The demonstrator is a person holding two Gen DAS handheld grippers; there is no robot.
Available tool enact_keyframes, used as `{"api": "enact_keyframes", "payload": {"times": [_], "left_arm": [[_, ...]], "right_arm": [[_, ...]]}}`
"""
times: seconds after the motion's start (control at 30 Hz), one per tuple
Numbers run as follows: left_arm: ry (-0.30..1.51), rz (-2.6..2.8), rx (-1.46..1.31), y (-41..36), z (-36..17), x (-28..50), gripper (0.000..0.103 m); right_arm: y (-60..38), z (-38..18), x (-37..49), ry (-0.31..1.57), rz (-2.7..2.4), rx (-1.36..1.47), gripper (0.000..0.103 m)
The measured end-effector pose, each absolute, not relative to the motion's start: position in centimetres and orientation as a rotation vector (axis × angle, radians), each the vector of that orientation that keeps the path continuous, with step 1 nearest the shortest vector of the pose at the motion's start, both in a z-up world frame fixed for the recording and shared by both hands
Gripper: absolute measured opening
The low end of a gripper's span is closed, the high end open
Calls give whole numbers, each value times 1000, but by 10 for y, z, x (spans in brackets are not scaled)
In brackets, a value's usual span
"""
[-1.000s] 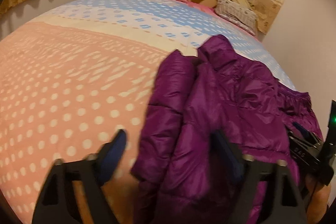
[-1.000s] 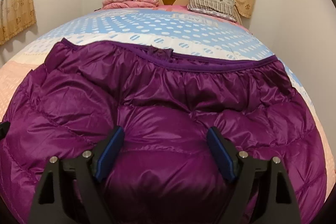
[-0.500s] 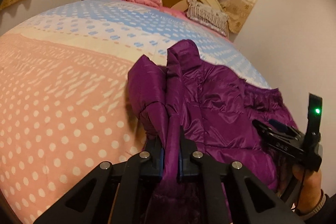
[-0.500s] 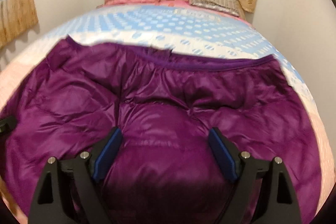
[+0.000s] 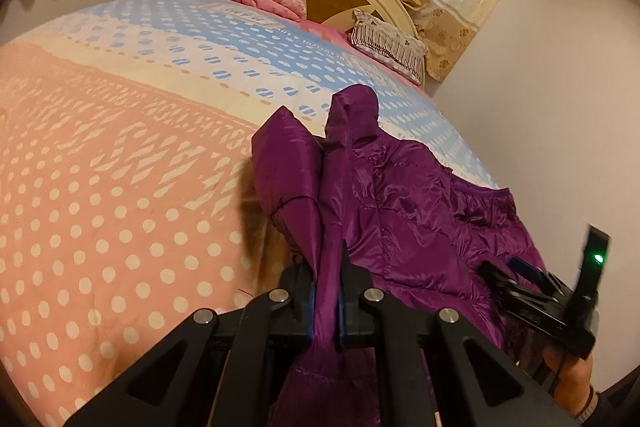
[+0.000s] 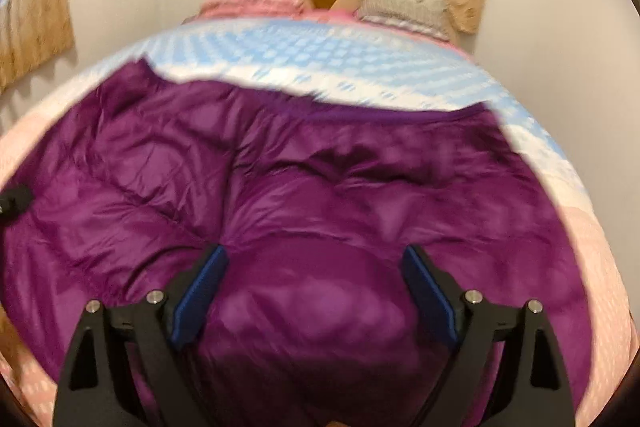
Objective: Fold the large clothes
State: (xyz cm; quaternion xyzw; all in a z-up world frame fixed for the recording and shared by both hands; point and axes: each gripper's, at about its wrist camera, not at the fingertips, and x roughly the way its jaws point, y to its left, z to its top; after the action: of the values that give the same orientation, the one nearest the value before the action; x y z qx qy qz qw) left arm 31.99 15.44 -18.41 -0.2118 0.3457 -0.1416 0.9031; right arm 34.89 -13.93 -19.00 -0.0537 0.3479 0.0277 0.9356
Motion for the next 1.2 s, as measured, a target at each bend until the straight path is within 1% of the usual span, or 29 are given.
{"api": "enact_keyframes", "payload": {"times": [0.03,0.1,0.13,0.2,0.47,0.53,0.6,0.73,0.87,1.0,1.1,1.2], "left_arm": [[715,-294,-442,155,-185,319,6],[713,-298,-447,156,-185,317,6],[712,-301,-454,157,-184,316,6],[708,-311,-463,158,-180,313,5],[647,-306,-473,183,-146,288,5],[626,-278,-467,195,-132,281,5],[612,-265,-445,202,-118,277,5],[571,-262,-398,196,-91,272,5],[522,-295,-304,149,-59,272,5],[471,-360,-158,69,-34,278,5],[455,-414,-51,8,-30,282,5],[454,-482,63,-65,-40,285,5]], "right_arm": [[-139,-192,346,725,62,-107,95],[-127,-209,344,797,114,-147,96],[-122,-217,344,804,112,-177,98],[-115,-229,346,804,93,-202,98],[-84,-226,343,818,106,-178,98],[-74,-218,338,798,168,-169,98],[-74,-205,332,782,218,-141,95],[-117,-165,314,664,202,-70,96],[-201,-143,311,629,36,-11,97],[-286,-151,315,661,-147,75,97],[-330,-162,303,689,-226,166,97],[-353,-171,289,706,-258,209,97]]}}
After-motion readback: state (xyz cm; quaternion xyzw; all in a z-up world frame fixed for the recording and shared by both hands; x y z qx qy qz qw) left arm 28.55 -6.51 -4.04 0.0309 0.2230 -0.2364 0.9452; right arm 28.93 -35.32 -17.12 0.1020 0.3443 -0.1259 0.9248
